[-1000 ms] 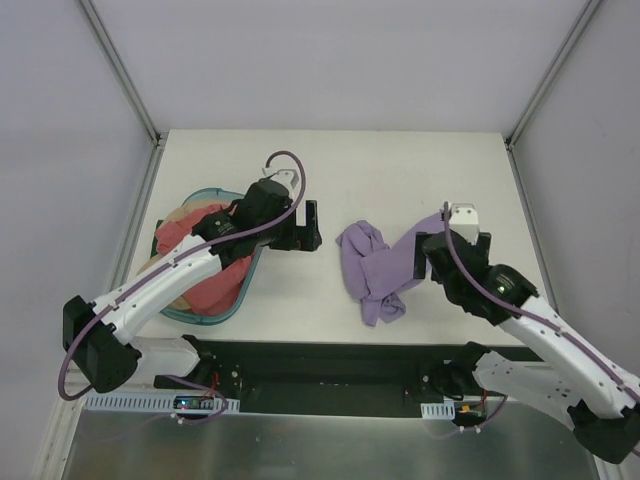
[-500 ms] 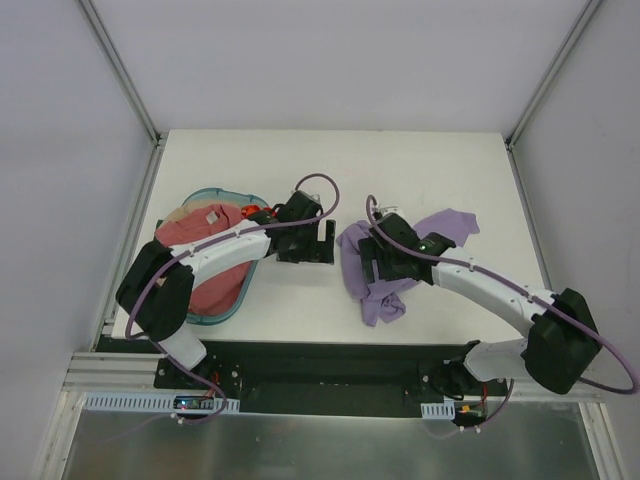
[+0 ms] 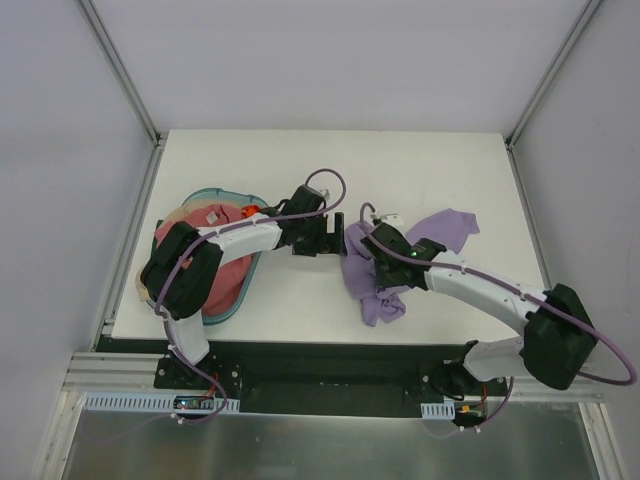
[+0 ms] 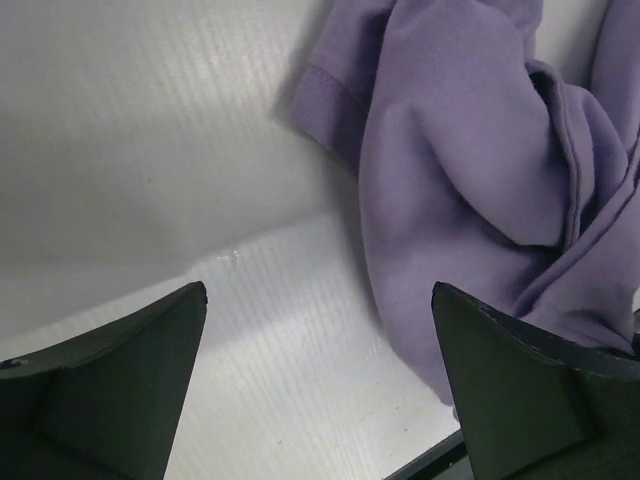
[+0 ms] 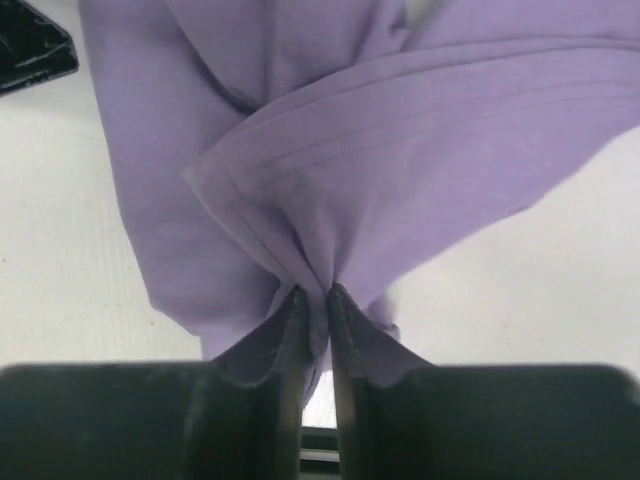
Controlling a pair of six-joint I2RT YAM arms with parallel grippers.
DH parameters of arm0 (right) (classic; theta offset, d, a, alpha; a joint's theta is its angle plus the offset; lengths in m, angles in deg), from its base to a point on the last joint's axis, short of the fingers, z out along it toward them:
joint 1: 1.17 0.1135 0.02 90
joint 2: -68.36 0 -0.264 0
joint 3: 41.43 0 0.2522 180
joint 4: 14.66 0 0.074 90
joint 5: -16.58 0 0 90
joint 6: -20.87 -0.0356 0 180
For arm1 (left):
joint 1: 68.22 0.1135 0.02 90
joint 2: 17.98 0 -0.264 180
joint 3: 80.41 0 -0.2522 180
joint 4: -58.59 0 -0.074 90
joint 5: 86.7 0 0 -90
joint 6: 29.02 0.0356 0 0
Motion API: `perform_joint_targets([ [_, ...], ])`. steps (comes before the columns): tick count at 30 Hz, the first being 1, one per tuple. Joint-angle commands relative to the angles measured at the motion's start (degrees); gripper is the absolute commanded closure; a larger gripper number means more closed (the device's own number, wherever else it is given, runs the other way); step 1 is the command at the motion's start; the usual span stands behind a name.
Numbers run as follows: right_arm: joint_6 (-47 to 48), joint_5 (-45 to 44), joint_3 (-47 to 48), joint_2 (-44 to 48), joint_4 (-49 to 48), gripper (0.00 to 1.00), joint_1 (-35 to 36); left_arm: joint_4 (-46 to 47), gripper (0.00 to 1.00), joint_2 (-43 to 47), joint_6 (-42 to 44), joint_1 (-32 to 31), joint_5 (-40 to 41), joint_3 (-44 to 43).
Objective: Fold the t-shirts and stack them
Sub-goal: Move the tshirt to the center of the board, then flatten out the tshirt
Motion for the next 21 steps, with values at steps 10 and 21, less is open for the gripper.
perform_joint_targets([
  [10, -7.9, -6.5, -8.7, 19.7, 3.3, 0.99, -4.9, 2.7, 0.16, -7.0, -0.2, -0.3, -7.1, -7.5],
  [21, -8.0, -13.7, -9.2, 27.2, 8.8, 0.99, -9.2, 2.6, 0.78, -13.5, 0.1, -0.3, -9.0, -13.3],
])
